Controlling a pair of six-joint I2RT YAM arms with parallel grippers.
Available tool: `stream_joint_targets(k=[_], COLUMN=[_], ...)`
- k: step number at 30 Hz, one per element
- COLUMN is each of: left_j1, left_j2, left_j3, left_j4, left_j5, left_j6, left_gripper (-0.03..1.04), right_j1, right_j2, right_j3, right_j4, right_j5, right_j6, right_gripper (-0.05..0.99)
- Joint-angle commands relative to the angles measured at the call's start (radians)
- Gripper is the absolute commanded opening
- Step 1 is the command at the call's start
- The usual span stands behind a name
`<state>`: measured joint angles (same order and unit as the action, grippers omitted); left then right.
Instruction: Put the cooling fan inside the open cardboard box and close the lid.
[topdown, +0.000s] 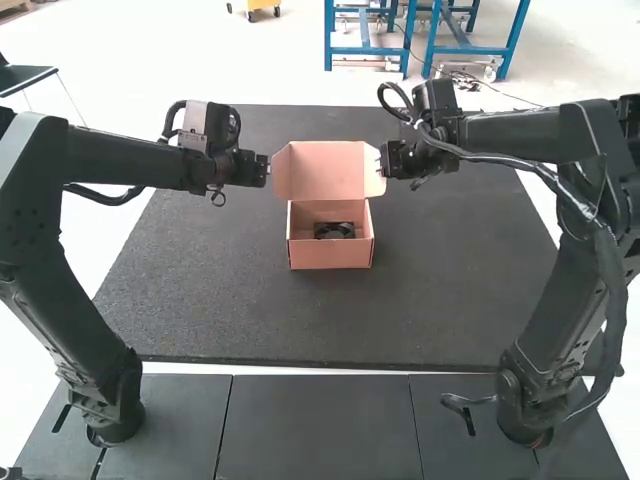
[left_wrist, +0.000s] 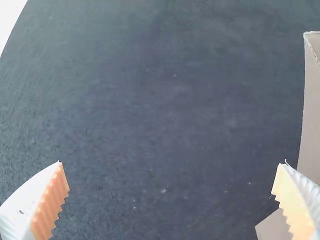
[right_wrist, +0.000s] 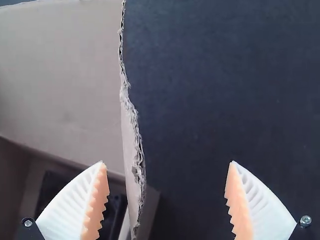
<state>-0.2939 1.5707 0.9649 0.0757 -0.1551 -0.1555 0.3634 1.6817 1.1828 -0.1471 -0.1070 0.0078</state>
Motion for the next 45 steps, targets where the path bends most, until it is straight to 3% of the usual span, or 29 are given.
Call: stream_joint_targets(k=[1,7,11,20,24,32,45], left_j1=[-0.002,-0.024,-0.037,-0.042,-0.042,-0.042,-0.042], left_j2=[0.009,0.011,0.012,0.02,0.02,0.02,0.012], left_j3=[0.038,0.049,0.054,0.055,0.054,0.055,0.06], left_j4=[0.009,0.01,0.012,0.012,0.01,0.012,0.003], left_j5=[0.034,0.097,0.111,0.111,0.111,0.111,0.111], left_j6=[-0.007,-0.01,-0.01,-0.012,-0.012,-0.012,-0.012], left_gripper=[0.96,0.96,0.96,0.96,0.96,0.96,0.96], right_j1=[-0.014,-0.014,-0.014,-0.015,-0.014,-0.006,0.029], right_j2=[-0.005,-0.005,-0.005,-0.005,-0.005,-0.005,-0.002], right_j3=[0.044,0.051,0.055,0.077,0.086,0.09,0.1], right_j4=[0.006,0.004,0.003,-0.005,-0.009,-0.037,-0.074], right_j5=[-0.01,-0.016,-0.023,-0.071,-0.089,-0.1,-0.146], right_j6=[0.008,0.008,0.008,-0.003,-0.002,-0.005,-0.003], right_gripper=[0.53,0.53,0.51,0.13,0.04,-0.02,-0.02])
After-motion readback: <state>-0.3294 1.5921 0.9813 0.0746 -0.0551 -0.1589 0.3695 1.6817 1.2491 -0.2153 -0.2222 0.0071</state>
